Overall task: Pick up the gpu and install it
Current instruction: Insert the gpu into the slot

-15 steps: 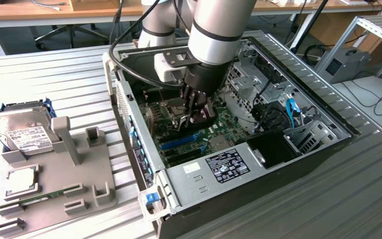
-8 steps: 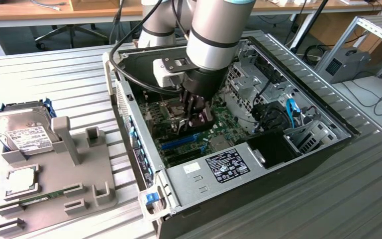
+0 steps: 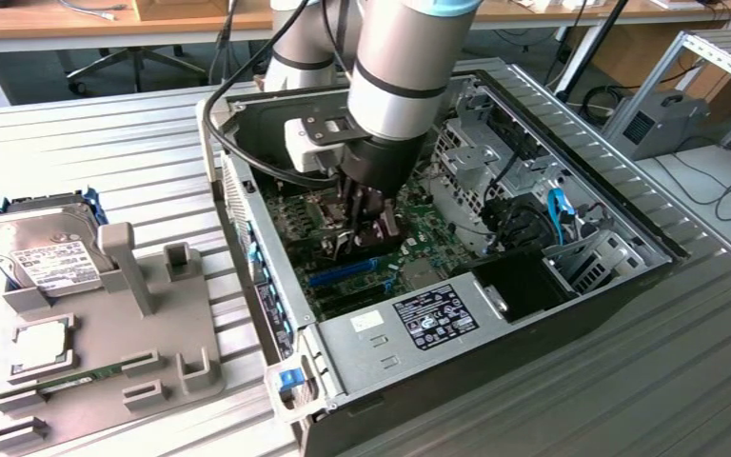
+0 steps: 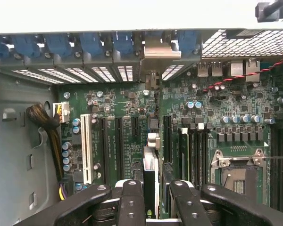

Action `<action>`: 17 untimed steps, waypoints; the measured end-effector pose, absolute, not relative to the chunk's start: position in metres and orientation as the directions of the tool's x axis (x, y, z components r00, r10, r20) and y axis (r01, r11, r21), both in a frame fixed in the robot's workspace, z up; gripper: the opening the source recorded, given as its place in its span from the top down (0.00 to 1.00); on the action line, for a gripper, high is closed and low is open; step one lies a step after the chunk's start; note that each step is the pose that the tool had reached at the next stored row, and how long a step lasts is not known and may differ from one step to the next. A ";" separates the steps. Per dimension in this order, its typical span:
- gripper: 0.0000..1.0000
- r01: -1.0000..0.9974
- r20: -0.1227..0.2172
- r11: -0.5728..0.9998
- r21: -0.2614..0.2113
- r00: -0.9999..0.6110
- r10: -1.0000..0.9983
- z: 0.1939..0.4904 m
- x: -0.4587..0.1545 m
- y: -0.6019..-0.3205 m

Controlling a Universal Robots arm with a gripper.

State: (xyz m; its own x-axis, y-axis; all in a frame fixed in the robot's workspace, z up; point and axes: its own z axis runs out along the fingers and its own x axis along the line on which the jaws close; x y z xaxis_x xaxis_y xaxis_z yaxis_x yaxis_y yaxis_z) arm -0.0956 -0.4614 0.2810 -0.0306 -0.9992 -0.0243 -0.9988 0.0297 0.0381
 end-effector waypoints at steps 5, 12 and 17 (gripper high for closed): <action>0.74 -0.999 -0.018 0.030 0.038 -0.031 -0.999 0.279 -0.096 -0.461; 0.74 -0.999 -0.013 0.030 0.038 -0.031 -0.999 0.273 -0.096 -0.461; 0.74 -0.999 -0.013 0.030 0.038 -0.031 -0.999 0.270 -0.096 -0.461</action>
